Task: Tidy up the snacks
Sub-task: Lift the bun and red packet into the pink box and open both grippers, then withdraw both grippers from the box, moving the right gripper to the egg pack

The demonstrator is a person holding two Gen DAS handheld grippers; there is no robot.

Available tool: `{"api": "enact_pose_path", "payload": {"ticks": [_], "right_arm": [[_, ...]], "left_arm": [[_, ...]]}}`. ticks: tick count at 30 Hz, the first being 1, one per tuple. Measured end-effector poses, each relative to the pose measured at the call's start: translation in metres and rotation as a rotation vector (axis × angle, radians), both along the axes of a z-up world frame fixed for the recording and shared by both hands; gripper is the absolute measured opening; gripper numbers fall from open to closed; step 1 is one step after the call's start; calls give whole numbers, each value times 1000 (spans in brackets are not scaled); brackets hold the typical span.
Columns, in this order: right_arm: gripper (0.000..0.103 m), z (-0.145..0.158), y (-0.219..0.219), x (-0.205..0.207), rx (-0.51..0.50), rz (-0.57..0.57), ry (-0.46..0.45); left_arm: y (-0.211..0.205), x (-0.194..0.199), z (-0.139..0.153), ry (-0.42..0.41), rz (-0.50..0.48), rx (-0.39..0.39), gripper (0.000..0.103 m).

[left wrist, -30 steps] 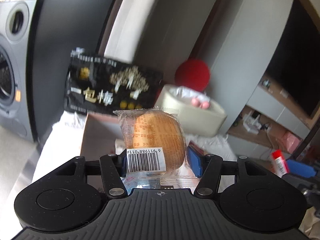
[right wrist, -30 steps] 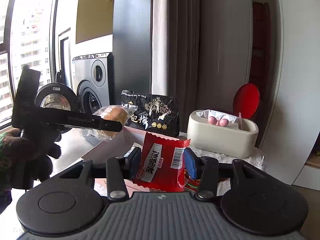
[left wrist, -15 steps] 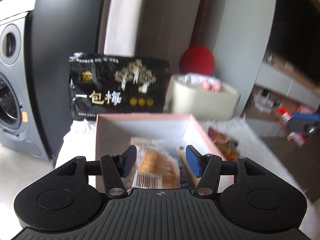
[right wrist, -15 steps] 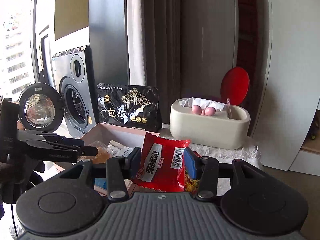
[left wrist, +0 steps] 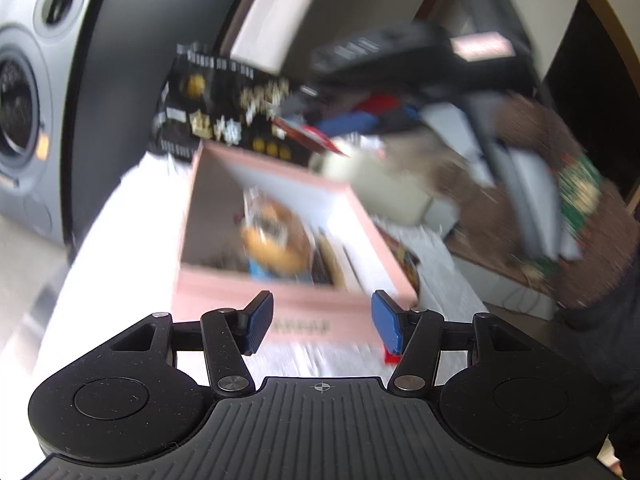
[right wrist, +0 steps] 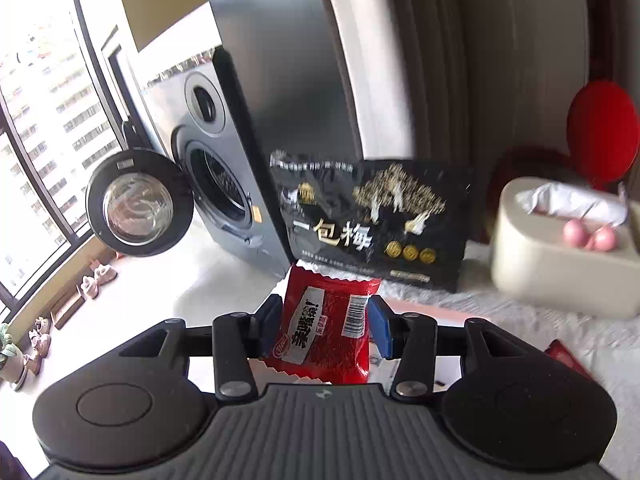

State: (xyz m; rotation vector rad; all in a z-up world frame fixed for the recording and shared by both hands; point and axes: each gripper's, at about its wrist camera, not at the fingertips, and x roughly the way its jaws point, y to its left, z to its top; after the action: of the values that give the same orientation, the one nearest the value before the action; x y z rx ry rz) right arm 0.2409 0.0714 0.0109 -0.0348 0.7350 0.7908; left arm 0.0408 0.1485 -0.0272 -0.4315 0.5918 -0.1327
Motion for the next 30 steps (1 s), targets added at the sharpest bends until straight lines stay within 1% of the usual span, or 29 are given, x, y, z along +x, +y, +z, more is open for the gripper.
{"api": "enact_pose_path", "payload": {"ticks": [1, 3, 4, 5, 6, 8, 10, 12, 14, 15, 17, 19, 21, 22, 24, 26, 28, 29, 30], "right_arm": [[46, -10, 10, 4, -7, -6, 19], [59, -25, 24, 12, -1, 35, 64], [60, -31, 29, 16, -2, 75, 95], [60, -35, 30, 18, -7, 78, 115], [60, -36, 27, 18, -9, 70, 115], [60, -32, 13, 12, -9, 61, 77], [63, -25, -11, 2, -13, 28, -4], [73, -23, -40, -13, -26, 1, -91], [73, -25, -69, -26, -65, -35, -164], [74, -29, -83, -33, -86, -49, -185], [74, -37, -108, -44, -118, -68, -194], [74, -46, -129, -53, -147, -75, -191], [74, -53, -146, -62, -154, -85, -200], [74, -56, -152, -66, -156, -91, -204], [74, -60, -163, -73, -149, -105, -216], [74, -64, -171, -81, -116, -111, -212], [74, -69, -177, -86, -73, -107, -185], [75, -71, -179, -88, -58, -107, -174], [75, -74, -182, -91, -49, -110, -168]], "left_arm": [[-3, 0, -7, 26, -14, -6, 60], [-8, 0, -19, 67, -32, -1, 59], [-10, 0, -23, 81, -35, 3, 59], [-10, -1, -27, 91, -35, 8, 59], [-11, -1, -28, 97, -34, 12, 59], [-8, -2, -30, 95, -28, 13, 59], [-6, -3, -29, 83, -28, 4, 59], [-6, -4, -29, 77, -31, -2, 59], [-8, -1, -31, 83, -36, -3, 59], [-9, 1, -32, 86, -40, -3, 59], [-13, 5, -33, 87, -48, -1, 58], [-20, 7, -28, 68, -61, 7, 57], [-21, 7, -13, 16, -70, 18, 55], [-19, 8, -2, -24, -56, 28, 55], [-10, 16, 20, -113, 11, 78, 55], [2, 34, 34, -168, 104, 170, 55], [15, 62, 37, -163, 174, 277, 55], [22, 76, 35, -147, 191, 315, 55], [24, 90, 31, -118, 197, 336, 55]]}}
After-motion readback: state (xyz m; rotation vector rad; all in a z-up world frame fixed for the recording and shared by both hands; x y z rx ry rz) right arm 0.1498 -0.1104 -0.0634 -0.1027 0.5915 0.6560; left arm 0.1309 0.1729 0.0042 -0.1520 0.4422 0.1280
